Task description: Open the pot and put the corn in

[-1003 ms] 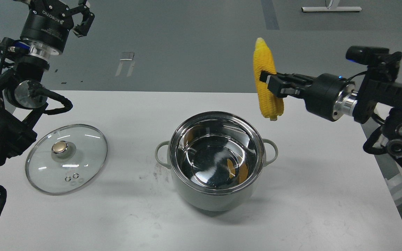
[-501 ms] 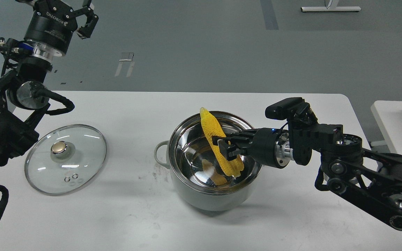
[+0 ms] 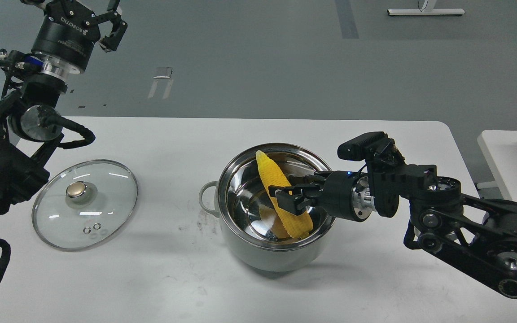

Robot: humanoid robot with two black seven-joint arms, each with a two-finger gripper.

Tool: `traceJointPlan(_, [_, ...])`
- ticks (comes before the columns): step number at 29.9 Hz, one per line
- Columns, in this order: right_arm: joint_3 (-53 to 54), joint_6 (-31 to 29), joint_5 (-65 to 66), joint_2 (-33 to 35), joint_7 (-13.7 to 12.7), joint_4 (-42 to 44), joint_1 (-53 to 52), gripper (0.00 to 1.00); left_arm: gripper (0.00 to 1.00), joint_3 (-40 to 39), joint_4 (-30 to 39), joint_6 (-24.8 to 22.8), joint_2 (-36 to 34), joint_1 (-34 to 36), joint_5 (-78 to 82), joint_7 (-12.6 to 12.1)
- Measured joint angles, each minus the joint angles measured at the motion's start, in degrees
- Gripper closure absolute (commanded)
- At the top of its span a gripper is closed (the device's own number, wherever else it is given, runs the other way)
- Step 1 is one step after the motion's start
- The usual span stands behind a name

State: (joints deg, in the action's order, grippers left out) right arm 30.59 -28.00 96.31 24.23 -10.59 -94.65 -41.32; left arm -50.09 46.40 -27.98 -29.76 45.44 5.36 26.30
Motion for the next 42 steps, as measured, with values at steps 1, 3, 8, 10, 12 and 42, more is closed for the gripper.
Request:
traceJointPlan(1, [0.1,0.0,0.0,-0.1,0.0,0.0,0.0,0.04,0.02,0.0,0.0,0.0,0.0,0.0,0.0,0.0])
traceJointPlan(3, [0.2,0.0,0.0,-0.2,0.0,0.0,-0.1,0.03,0.02,0.0,0.0,0.0,0.1,0.0,0.0,0.0])
traceJointPlan(8, [3.2,0.0,-0.1,-0.3,0.1,-0.1,-0.6,0.00,0.02,0.0,0.0,0.0,-0.1,0.0,0.0,0.1])
traceJointPlan(10, [7.9,0.0,-0.3,-0.8,0.1,0.0,-0.6,0.00,0.02,-0.1,0.0,0.0,-0.3,0.0,0.0,0.3])
traceJointPlan(12, [13.2,0.0,-0.6,-2.5,0.1,0.8,-0.6,0.00,0.02,0.1,0.0,0.0,-0.3,-0.1,0.0,0.4])
traceJointPlan(42, [57.2,5.6,-48.2,-13.6,1.5,45.6,-10.5,0.00,0.02,0.0,-3.4,0.0,2.0,0.0,0.8,-6.0])
